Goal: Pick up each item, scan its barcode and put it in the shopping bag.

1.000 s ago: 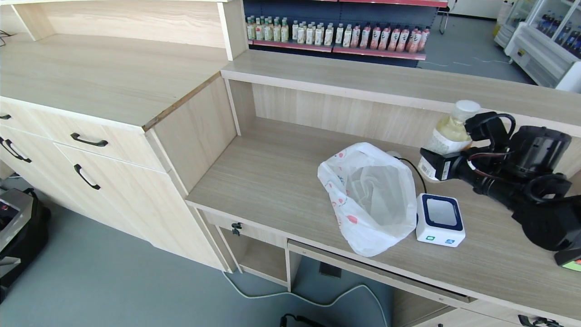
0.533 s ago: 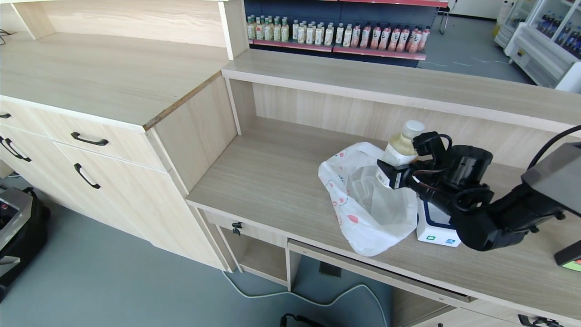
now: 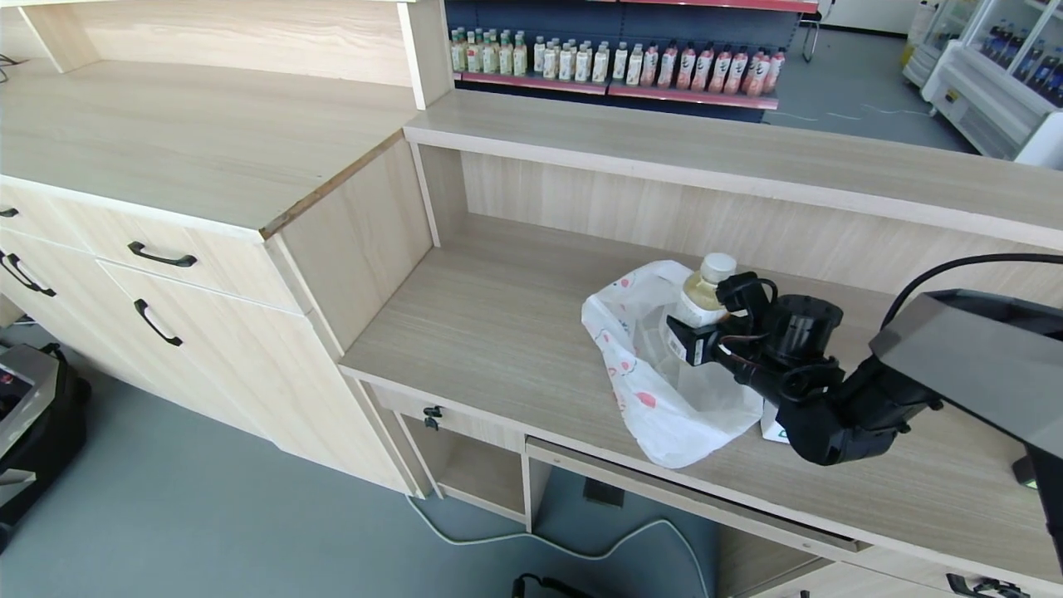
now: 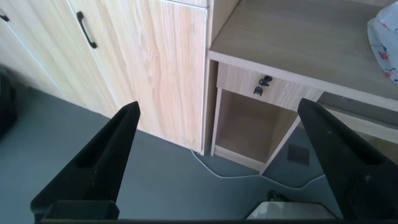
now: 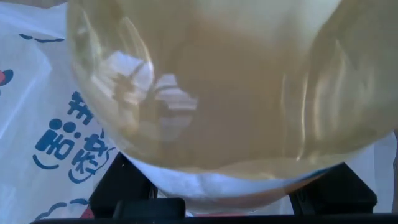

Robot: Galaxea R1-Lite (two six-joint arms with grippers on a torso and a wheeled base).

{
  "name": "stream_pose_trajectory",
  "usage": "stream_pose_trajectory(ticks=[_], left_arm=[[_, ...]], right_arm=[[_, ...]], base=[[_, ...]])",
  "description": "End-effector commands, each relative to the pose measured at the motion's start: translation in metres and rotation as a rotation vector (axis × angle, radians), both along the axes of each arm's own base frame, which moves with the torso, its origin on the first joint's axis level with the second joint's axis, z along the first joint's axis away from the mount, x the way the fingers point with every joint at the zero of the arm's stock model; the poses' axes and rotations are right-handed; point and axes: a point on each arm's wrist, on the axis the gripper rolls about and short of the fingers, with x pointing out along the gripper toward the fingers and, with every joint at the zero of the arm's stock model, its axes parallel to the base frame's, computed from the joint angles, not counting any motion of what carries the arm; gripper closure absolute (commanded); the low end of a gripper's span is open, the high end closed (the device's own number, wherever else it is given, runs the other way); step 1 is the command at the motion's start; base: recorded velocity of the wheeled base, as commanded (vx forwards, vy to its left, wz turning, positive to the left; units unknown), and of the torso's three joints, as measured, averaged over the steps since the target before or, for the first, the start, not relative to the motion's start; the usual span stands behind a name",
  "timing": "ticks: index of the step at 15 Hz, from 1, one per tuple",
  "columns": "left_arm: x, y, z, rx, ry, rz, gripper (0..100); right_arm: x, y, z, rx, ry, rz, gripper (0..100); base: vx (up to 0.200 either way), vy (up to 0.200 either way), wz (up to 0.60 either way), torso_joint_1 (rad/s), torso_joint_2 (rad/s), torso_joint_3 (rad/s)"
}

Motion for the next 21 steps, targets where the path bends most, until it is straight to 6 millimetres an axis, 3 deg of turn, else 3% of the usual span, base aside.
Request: stream_pose_trajectory(ticks=[1,11,15,21], left_arm=[[0.0,0.0,0.0,-0.001,-0.001,0.001,0],[0.0,0.0,0.0,-0.001,-0.001,0.001,0],[0.0,0.0,0.0,-0.001,-0.001,0.0,0],[0.0,0.0,0.0,-0.001,-0.001,0.001,0]], right_arm=[[0.007,0.003,-0.012,-0.013,0.008,0.026,100],[0.02,0.014,-0.031,-0.039,0.024,0.082,100],[0.041,0.022,-0.011,-0.021,-0.064,0.111,100],[0.051,0.025,-0.024,-0.029,-0.045,0.128,100]], base=[[0.0,0.0,0.0,0.0,0.0,0.0],[0.0,0.0,0.0,0.0,0.0,0.0],[0.0,0.0,0.0,0.0,0.0,0.0],[0.0,0.0,0.0,0.0,0.0,0.0]])
